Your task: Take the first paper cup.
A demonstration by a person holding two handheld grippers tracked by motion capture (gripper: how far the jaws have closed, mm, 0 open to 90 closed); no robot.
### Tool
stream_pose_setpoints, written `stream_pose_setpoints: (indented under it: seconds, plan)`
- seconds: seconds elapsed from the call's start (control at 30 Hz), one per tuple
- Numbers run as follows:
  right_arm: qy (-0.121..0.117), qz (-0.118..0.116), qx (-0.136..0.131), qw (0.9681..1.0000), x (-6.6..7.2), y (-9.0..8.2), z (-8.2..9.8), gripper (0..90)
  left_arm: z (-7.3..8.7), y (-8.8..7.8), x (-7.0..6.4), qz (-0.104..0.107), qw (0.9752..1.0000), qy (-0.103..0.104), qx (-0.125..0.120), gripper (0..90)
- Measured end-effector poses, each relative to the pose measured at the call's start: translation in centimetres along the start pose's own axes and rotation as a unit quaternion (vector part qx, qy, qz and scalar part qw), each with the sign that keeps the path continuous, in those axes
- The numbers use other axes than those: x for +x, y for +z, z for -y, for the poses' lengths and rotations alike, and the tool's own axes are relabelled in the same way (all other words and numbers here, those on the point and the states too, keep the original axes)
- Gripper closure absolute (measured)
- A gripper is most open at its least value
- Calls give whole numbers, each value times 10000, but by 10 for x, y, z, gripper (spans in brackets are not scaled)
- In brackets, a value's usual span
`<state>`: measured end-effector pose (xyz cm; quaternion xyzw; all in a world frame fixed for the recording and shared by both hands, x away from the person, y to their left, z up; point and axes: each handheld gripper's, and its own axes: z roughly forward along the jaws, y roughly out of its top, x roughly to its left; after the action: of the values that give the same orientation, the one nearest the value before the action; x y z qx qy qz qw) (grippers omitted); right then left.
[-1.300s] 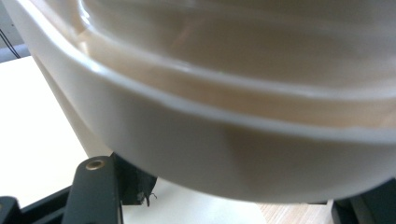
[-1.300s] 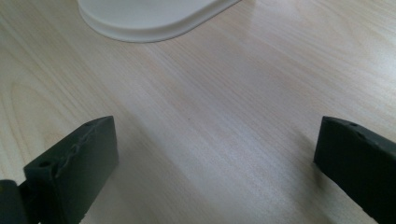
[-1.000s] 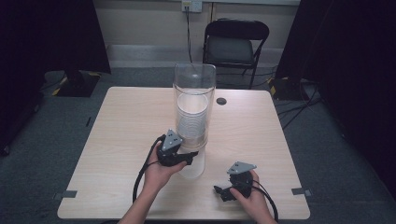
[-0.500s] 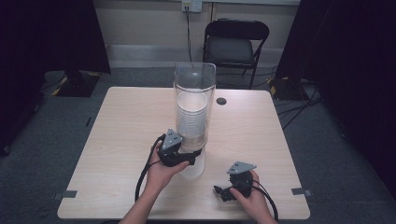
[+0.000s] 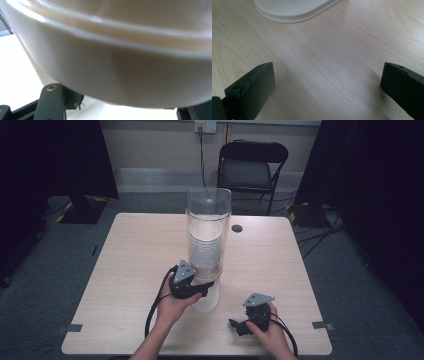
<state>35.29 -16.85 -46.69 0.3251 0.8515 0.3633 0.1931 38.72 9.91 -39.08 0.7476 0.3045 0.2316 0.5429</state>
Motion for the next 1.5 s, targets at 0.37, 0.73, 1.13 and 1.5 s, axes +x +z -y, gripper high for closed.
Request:
stream_pose_setpoints:
  seconds: [0.37,0.73,1.13,1.5]
  plan:
    - [-5,-4,0,10000,0,0,0,0,63,20,-6,146,9929,-110,1173,366]
    - [-14,-34,-2,10000,-1,0,-1,0,69,5,-2,186,9901,81,1389,361]
    - [-12,-36,-3,10000,0,0,-1,0,77,-27,28,-275,9906,-112,1333,357]
    - [-12,-37,-4,10000,0,0,-1,0,89,-39,58,-713,9877,-286,1362,355]
